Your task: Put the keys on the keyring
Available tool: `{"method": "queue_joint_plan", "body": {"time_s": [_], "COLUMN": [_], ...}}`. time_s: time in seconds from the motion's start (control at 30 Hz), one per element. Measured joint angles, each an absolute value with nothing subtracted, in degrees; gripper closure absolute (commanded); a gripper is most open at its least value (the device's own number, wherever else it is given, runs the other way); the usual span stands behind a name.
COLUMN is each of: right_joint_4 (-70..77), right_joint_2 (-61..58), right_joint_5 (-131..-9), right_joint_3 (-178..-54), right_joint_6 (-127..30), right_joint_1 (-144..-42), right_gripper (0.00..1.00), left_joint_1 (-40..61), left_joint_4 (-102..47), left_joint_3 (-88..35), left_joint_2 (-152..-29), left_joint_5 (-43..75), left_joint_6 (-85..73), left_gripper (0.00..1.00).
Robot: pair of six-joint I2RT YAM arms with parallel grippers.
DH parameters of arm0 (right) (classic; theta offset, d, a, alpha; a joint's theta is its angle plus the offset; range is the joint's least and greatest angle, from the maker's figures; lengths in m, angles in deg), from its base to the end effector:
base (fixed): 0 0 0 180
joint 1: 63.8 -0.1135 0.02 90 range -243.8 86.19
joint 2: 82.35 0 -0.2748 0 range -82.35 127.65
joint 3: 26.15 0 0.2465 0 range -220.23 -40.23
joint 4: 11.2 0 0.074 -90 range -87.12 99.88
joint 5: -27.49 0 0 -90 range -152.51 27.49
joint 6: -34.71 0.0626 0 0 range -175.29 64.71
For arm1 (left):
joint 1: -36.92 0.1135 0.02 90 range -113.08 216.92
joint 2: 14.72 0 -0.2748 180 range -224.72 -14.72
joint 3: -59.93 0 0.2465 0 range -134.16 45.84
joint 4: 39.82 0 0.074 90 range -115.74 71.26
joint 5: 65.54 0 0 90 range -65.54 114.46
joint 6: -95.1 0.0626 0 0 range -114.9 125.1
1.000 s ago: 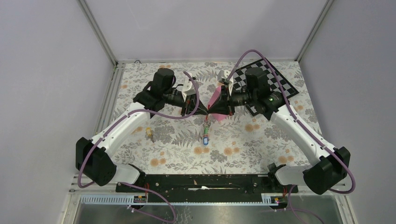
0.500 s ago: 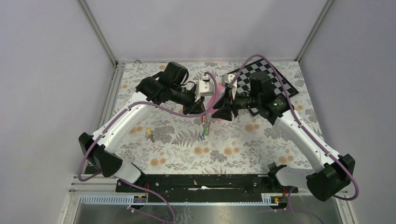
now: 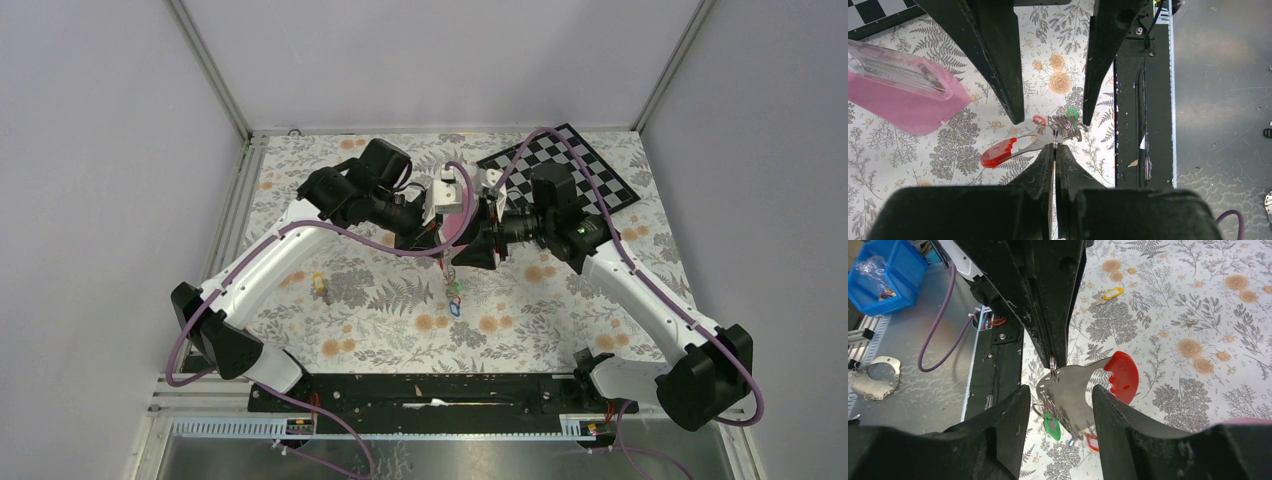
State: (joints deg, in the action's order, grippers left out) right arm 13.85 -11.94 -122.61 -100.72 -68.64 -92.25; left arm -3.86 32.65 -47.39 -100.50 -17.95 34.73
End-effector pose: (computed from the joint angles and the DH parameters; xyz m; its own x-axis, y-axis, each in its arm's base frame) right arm 0.2133 0.1773 0.3528 -0.0858 -0.1774 -0.9804 -0.9963 0.0118 0.0850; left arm 0.2033 -0.2311 0.3847 -0.1135 0.5799 -0.8067 0.9896 -0.0061 -0.1435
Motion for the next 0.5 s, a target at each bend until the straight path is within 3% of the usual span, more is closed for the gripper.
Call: {"method": "queue_joint_plan", "body": {"time_s": [0.3, 0.5], "right_joint_4": [8.88, 6.85], "right_joint_2": [-11.68, -10.91], "right_joint_5": [-125.67, -125.84], "right_joint_3": [-100.11, -100.0], "right_joint_6": [-64.79, -62.97], "right_joint_1": [-92.25, -92.25], "right_gripper": [0.47, 0.66], "left_joint_1": [-3.86, -3.86], "left_joint_4": [31.28, 31.15], "left_joint_3": [-47.39, -47.39], "left_joint_2": [-100.5, -100.78], "left_joint_5": [-18.3, -18.63], "left_joint_6": [33.49, 33.14], "left_gripper": [1.0, 1.0]}}
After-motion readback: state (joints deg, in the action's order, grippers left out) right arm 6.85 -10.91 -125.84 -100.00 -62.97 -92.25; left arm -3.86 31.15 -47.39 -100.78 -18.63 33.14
